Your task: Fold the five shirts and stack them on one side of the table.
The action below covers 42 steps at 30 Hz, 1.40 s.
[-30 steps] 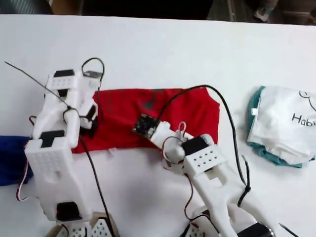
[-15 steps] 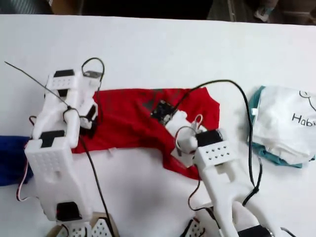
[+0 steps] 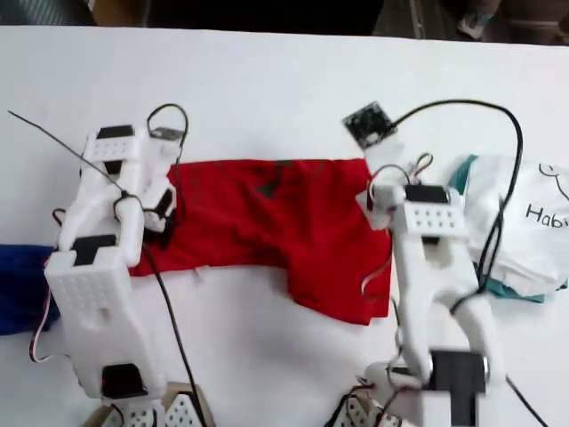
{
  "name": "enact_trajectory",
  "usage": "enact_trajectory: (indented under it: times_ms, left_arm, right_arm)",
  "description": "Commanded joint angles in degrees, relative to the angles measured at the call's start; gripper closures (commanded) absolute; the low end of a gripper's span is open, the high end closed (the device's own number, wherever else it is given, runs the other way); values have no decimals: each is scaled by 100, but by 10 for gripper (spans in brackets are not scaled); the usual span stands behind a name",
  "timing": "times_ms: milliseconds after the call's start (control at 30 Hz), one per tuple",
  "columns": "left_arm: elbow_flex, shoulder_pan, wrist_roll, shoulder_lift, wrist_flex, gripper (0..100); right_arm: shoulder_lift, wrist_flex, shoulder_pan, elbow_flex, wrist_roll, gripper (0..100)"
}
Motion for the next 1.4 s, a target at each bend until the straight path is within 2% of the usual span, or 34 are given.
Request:
enact_trajectory:
  times_ms: [0,267,600,767,900,1000,1200,1367]
  left_arm:
    - [-13,44,26,202,-220,884]
    - [-4,26,26,202,-220,884]
    - [13,35,-70,202,-185,884]
    - [-31,9,-624,132,607,884]
    - [-637,9,-703,-53,1415,887]
    - [-1138,70,-659,-545,1582,884]
    - [-778,765,-826,-1811,1591,884]
    - [620,1600,-985,-2488,1530,884]
  right_arm:
    - [980,-101,-22,-958,-563,794]
    - [2774,655,-189,-2971,-607,794]
    - [4462,848,637,-4888,-571,794]
    - [4857,1262,690,-5670,-571,793]
    - [4831,1745,558,-6224,-563,791]
    - [4673,2264,453,-6673,-563,790]
    - [4365,3231,330,-7130,-571,790]
    - [4268,4338,242,-7112,-457,790]
